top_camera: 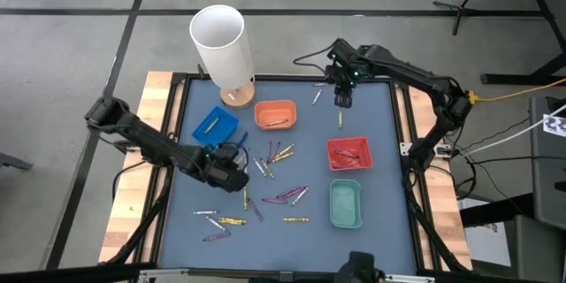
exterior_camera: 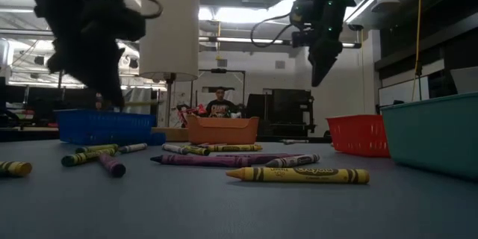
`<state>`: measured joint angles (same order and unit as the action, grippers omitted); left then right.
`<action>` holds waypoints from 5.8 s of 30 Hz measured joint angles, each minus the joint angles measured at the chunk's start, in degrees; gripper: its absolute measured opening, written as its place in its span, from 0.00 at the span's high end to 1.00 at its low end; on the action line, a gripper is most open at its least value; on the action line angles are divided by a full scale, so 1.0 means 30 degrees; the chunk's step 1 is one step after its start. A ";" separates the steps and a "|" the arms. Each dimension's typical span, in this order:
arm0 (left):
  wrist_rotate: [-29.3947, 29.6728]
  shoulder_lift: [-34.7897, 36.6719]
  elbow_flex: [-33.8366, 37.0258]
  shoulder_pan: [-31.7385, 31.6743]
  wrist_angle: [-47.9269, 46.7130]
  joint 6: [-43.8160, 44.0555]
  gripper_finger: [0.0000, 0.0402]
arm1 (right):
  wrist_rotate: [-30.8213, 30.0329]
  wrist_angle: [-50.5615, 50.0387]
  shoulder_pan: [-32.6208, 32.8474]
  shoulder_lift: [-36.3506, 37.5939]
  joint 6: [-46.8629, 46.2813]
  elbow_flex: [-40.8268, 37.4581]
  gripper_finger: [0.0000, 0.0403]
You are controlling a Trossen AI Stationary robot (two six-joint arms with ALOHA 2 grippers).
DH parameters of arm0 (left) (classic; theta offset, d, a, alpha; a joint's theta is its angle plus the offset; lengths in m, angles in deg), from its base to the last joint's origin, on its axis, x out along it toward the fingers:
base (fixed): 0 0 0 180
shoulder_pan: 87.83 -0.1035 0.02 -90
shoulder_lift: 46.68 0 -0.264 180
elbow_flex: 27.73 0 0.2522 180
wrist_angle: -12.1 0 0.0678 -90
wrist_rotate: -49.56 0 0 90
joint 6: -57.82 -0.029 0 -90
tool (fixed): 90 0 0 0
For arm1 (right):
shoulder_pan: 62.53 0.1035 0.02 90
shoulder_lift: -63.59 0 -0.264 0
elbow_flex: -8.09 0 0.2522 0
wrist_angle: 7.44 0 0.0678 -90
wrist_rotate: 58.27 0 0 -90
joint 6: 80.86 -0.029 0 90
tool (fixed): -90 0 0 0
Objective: Sort crayons
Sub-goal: Put the green crayon into the dark blue bin, then put the gray crayon into the orange bin
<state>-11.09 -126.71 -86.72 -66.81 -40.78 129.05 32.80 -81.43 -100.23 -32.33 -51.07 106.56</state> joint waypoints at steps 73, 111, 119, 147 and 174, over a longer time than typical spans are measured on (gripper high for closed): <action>0.0435 0.3140 0.0933 -0.5721 -0.6181 -0.2437 0.85 | 0.2869 0.6276 -0.0295 -0.5834 0.7873 -0.0015 0.65; 0.0533 0.3126 0.0933 -0.5721 -0.5835 -0.2435 0.85 | -0.0220 0.6997 0.0477 -0.8364 0.9766 0.0052 0.75; 0.0544 0.3126 0.0933 -0.5715 -0.5736 -0.2437 0.85 | -0.0184 0.6871 0.0463 -0.8386 0.9759 0.0022 0.94; 0.0566 0.3140 0.0933 -0.5717 -0.5650 -0.2445 0.85 | -0.4432 0.6477 0.2871 -0.6351 0.9671 -0.0051 0.93; 0.0566 0.3140 0.0933 -0.5721 -0.5215 -0.2453 0.85 | -1.1517 0.7386 0.7613 -0.5289 1.0510 0.0015 0.93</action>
<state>-9.39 -117.29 -83.92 -83.98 -56.43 121.69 -1.75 -59.27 -77.40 -48.20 -19.54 106.61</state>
